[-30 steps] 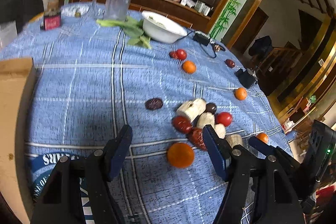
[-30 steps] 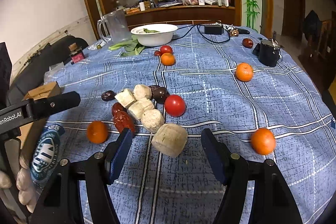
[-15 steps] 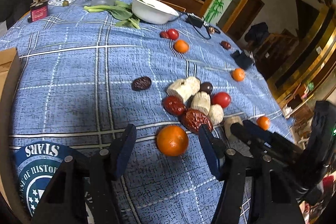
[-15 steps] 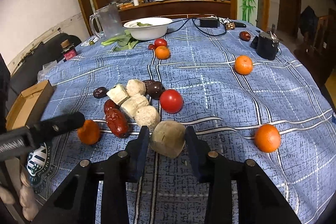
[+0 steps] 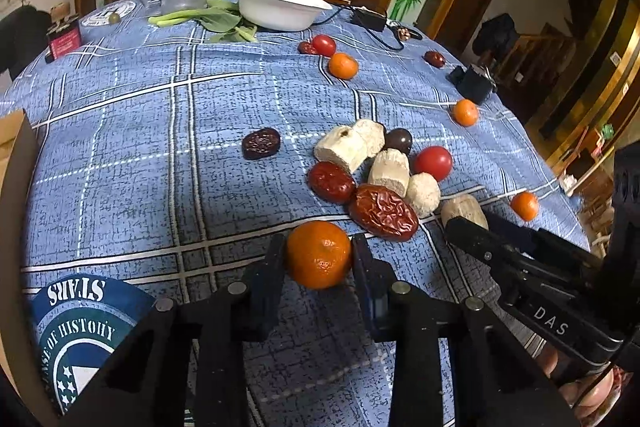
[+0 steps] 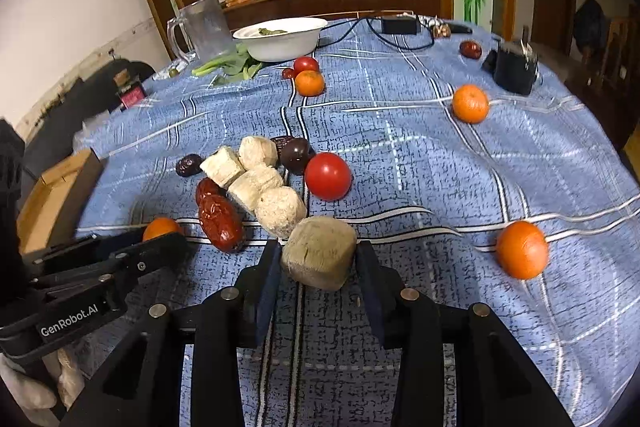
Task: Organize fruits
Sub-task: 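Grasp the orange with the left gripper and lift it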
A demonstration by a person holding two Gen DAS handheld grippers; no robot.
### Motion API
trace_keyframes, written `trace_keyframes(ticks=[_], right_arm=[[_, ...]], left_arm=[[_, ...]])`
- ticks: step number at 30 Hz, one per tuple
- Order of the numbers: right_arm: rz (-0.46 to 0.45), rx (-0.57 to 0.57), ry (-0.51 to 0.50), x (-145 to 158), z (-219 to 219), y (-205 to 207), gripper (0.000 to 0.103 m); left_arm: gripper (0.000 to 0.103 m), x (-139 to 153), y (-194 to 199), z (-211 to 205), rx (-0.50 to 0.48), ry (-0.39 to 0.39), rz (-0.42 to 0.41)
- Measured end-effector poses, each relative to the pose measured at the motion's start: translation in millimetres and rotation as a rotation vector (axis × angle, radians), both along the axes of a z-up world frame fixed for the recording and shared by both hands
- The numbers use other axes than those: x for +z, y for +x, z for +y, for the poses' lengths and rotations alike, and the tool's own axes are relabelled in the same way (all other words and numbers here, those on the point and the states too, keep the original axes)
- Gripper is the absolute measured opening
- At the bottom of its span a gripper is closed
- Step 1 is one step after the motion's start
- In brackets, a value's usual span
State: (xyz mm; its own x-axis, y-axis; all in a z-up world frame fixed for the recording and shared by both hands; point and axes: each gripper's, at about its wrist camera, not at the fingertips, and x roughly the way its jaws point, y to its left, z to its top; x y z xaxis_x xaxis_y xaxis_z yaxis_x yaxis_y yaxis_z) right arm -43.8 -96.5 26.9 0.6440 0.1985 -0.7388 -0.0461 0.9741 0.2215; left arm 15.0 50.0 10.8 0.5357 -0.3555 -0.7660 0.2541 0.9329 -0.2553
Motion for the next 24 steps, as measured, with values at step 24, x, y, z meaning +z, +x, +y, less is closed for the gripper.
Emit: trace_keyframes(ticks=[24], right_arm=[[-0.131,0.101,-0.043,64.5,64.8,-86.2,0.041]], left_arm=[[0.031,55.5,-131.6,109.2,0.230,-0.067,-0.207]])
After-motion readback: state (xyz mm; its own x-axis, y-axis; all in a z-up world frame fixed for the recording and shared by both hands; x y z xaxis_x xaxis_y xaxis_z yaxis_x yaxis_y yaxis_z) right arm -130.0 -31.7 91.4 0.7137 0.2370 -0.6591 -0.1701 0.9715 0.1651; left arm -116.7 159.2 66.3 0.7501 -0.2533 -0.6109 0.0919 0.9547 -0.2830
